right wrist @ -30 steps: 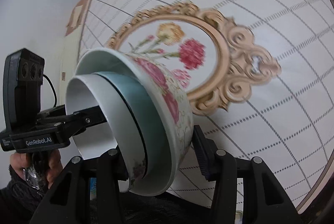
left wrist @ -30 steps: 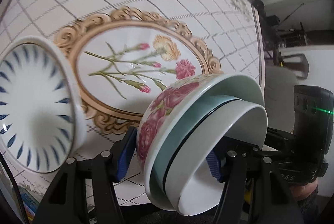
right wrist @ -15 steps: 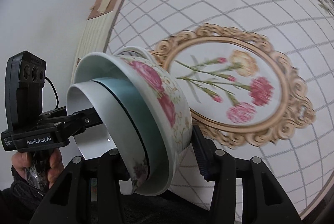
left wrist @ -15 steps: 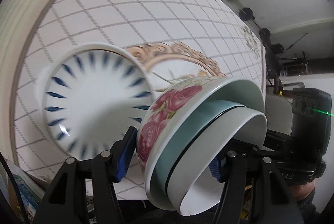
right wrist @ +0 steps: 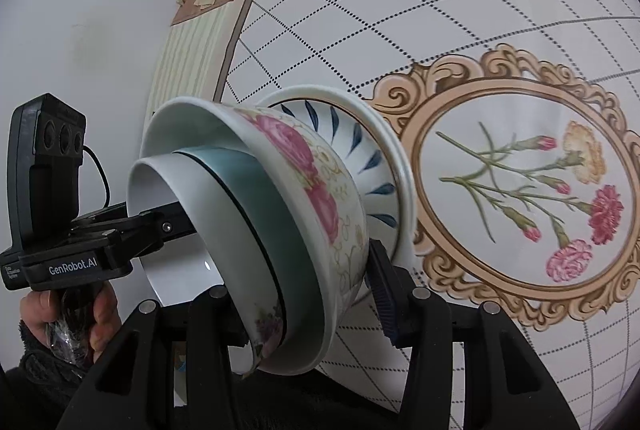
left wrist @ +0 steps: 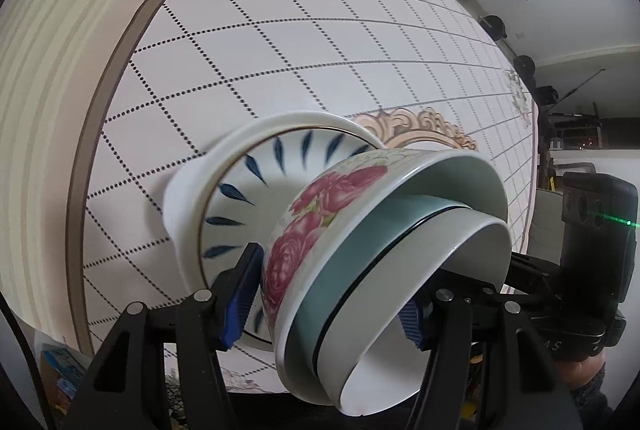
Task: Organize plates and bowls
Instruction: 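Lift the bowl stack and carry it over the blue-striped plate stack, then lower the bowl stack onto the plates and open both grippers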
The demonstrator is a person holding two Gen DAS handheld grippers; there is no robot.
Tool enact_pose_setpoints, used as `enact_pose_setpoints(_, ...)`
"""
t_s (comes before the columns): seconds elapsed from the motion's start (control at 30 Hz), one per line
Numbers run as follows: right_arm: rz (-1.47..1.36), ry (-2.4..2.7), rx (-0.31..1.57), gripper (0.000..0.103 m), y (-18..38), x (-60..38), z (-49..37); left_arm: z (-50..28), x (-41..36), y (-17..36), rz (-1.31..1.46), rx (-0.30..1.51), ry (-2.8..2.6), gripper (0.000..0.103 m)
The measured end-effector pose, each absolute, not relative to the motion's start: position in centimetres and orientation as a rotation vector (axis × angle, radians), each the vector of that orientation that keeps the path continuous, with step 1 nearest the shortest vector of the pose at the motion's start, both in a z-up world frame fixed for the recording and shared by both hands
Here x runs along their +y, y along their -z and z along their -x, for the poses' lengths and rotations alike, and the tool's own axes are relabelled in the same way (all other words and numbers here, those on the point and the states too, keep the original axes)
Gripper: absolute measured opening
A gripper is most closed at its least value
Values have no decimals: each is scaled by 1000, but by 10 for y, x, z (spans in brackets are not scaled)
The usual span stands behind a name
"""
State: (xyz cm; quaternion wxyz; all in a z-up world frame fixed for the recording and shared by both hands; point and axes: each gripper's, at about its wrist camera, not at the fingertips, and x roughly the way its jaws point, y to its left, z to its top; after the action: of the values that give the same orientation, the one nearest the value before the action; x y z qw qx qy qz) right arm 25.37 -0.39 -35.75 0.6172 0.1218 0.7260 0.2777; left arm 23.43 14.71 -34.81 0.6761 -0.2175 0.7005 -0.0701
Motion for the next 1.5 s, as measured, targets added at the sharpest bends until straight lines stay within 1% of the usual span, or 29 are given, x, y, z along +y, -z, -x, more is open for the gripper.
enact_pose_setpoints(0.43, -281, -590, 1710, 49, 376, 5, -256, -243, 163, 371, 480, 1627, 187, 59)
enact_pose_setpoints(0.9, -283, -550, 1749, 49, 390, 12, -256, -241, 162, 387, 477, 1670, 179, 59)
enact_pose_setpoints(1.5, -270, -455, 1754, 49, 385, 12, -257, -242, 158, 388, 429, 1683, 184, 56)
